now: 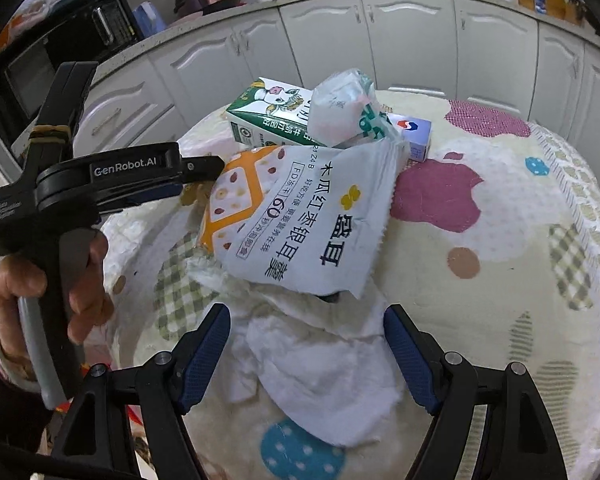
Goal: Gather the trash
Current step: 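Move both open tools back over the crumpled tan paper and white tissue, then grasp the crumpled tan paper with the left tool while the right tool grasps the white tissue, then carry the tan paper and white tissue over the beige bucket with both tools, then open both tools to drop the paper and tissue into the bucket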
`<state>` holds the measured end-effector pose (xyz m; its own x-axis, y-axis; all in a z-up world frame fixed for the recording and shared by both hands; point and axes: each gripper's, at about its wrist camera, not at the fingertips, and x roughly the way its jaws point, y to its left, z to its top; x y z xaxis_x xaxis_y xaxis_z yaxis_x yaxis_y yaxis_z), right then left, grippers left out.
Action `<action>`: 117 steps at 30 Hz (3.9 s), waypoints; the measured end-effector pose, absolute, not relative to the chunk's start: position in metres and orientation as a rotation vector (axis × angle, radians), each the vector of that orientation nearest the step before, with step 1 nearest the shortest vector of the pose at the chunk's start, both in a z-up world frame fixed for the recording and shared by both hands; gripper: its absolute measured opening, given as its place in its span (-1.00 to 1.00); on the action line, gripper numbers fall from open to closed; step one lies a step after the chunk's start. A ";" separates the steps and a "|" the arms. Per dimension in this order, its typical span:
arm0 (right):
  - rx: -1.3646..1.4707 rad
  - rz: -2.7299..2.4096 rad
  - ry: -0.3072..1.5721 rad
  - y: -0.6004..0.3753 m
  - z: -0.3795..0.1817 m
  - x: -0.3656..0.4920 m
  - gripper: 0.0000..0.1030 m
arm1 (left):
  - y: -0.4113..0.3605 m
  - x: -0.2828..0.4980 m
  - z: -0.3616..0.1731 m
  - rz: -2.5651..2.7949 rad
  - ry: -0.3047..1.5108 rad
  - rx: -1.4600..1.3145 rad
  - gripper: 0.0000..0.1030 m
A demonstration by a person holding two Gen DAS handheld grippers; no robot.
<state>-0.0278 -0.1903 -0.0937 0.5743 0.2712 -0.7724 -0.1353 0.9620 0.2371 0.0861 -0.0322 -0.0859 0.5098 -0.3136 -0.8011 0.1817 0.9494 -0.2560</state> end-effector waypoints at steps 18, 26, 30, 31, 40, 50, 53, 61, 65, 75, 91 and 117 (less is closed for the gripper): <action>0.177 0.161 0.901 -0.266 -0.064 -0.087 -0.69 | -0.011 0.047 -0.057 -0.286 0.910 -0.117 -0.53; 0.376 0.229 0.831 -0.298 -0.041 -0.115 -0.69 | -0.029 0.010 -0.035 -0.374 0.878 -0.070 -0.53; 0.322 0.190 0.851 -0.294 -0.044 -0.112 -0.69 | -0.042 0.004 -0.034 -0.382 0.884 -0.051 -0.53; 0.330 0.193 0.866 -0.291 -0.047 -0.110 -0.69 | -0.045 0.002 -0.035 -0.388 0.888 -0.052 -0.53; 0.202 0.194 0.934 -0.249 -0.081 -0.079 0.13 | -0.060 -0.003 -0.035 -0.405 0.884 -0.012 -0.53; 0.208 0.349 0.934 -0.242 -0.060 -0.095 -0.67 | -0.056 -0.006 -0.027 -0.399 0.862 -0.021 -0.53; 0.253 0.395 0.884 -0.248 -0.041 -0.106 -0.67 | -0.060 -0.008 -0.024 -0.405 0.856 -0.025 -0.53; 0.329 0.314 0.759 -0.286 -0.014 -0.107 -0.67 | -0.081 -0.017 -0.011 -0.448 0.829 -0.011 -0.53; 0.335 0.278 0.732 -0.297 -0.010 -0.111 -0.67 | -0.098 -0.022 -0.003 -0.481 0.815 0.002 -0.53; 0.296 0.154 0.675 -0.334 0.007 -0.129 -0.67 | -0.153 -0.034 0.009 -0.612 0.802 0.032 -0.53; 0.367 -0.093 0.652 -0.434 -0.002 -0.149 -0.67 | -0.272 -0.048 0.006 -0.758 0.795 0.159 -0.53; 0.469 -0.326 0.735 -0.528 -0.063 -0.147 -0.63 | -0.404 -0.032 -0.043 -0.837 0.849 0.186 -0.26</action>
